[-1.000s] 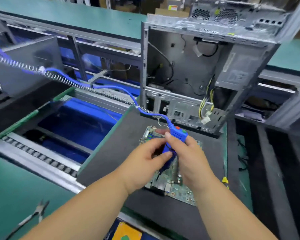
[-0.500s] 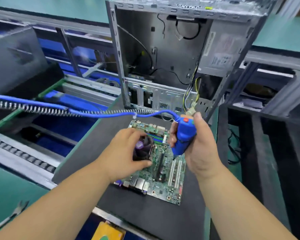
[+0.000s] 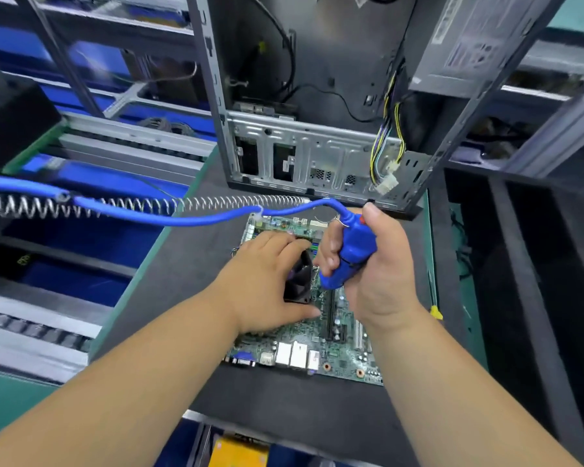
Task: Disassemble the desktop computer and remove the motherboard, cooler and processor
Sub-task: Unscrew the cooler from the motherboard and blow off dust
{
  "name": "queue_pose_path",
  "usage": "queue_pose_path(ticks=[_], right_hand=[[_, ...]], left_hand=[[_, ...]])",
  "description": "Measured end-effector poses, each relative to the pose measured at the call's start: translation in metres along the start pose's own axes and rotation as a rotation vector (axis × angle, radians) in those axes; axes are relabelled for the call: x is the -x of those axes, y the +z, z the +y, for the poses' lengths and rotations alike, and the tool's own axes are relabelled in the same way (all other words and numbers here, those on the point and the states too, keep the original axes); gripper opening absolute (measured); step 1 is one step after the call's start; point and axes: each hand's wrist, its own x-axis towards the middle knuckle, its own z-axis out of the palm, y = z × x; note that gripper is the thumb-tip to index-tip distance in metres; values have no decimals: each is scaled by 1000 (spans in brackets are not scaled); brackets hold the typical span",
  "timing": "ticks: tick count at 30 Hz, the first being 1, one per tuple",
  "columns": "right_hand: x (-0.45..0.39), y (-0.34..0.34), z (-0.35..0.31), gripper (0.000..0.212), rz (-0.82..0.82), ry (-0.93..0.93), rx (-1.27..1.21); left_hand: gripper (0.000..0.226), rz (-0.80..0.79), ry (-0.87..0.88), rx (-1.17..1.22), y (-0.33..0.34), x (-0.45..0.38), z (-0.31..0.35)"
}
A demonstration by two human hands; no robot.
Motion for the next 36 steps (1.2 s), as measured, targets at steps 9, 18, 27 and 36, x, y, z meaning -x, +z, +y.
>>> queue_pose_path(ticks=[9,18,27,36], right_hand=[[-1,1,8,45,22,-13,34],[-3,-3,15,45,-72,-25,109],[-6,-10,15,46,-89,-13,100],[-7,-7,15,45,-75,-17,97]], left_hand=[[82,-27,52,89,-3,0,-4],[61,45,76,196,-1,0,-2],[71,67,1,155,3,-6,6],[79,-9,-35,122,-2,-8,9]])
